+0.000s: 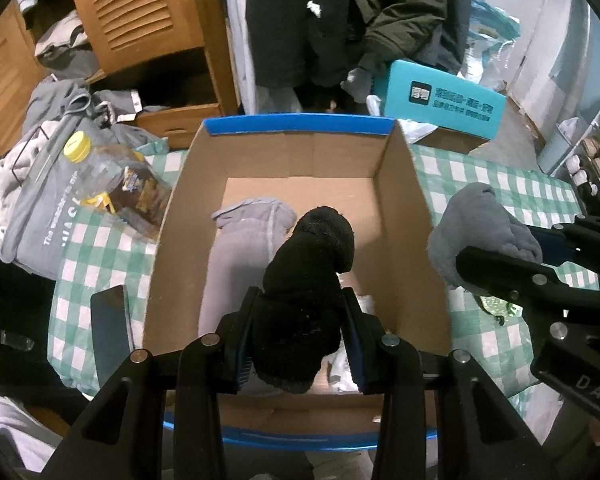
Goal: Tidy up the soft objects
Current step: 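Carry the black sock and grey rolled sock with both tools toward the box, then open the right tool over the box while the left tool releases the black sock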
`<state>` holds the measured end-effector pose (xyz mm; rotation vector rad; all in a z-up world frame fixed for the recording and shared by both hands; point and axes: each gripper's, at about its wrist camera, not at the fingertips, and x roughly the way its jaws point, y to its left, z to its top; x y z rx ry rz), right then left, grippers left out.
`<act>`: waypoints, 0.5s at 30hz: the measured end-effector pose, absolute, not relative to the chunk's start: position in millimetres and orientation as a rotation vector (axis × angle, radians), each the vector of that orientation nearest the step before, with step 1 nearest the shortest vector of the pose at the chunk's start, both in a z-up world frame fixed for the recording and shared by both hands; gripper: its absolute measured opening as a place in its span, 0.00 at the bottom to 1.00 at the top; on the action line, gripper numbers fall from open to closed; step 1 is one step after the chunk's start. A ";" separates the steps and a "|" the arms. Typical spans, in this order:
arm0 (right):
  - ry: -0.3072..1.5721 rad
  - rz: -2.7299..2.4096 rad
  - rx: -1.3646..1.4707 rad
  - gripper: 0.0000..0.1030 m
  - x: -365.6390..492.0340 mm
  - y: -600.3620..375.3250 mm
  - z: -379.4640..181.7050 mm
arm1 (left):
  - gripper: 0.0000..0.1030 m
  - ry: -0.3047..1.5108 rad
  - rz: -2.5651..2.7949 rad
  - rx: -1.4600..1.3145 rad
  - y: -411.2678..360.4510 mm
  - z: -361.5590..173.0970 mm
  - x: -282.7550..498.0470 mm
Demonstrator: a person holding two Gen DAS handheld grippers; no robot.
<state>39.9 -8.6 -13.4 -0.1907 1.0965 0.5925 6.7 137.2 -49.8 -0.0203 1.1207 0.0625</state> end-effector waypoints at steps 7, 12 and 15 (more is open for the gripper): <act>1.111 0.616 -0.205 0.29 41.0 10.1 -19.4 | 0.38 1.140 0.091 -0.021 148.6 -59.4 8.2; 1.137 0.636 -0.213 0.29 44.5 23.6 -29.7 | 0.38 1.160 0.120 -0.015 156.2 -68.9 8.7; 1.150 0.644 -0.225 0.29 46.4 30.8 -36.7 | 0.38 1.173 0.131 -0.026 160.7 -73.9 9.0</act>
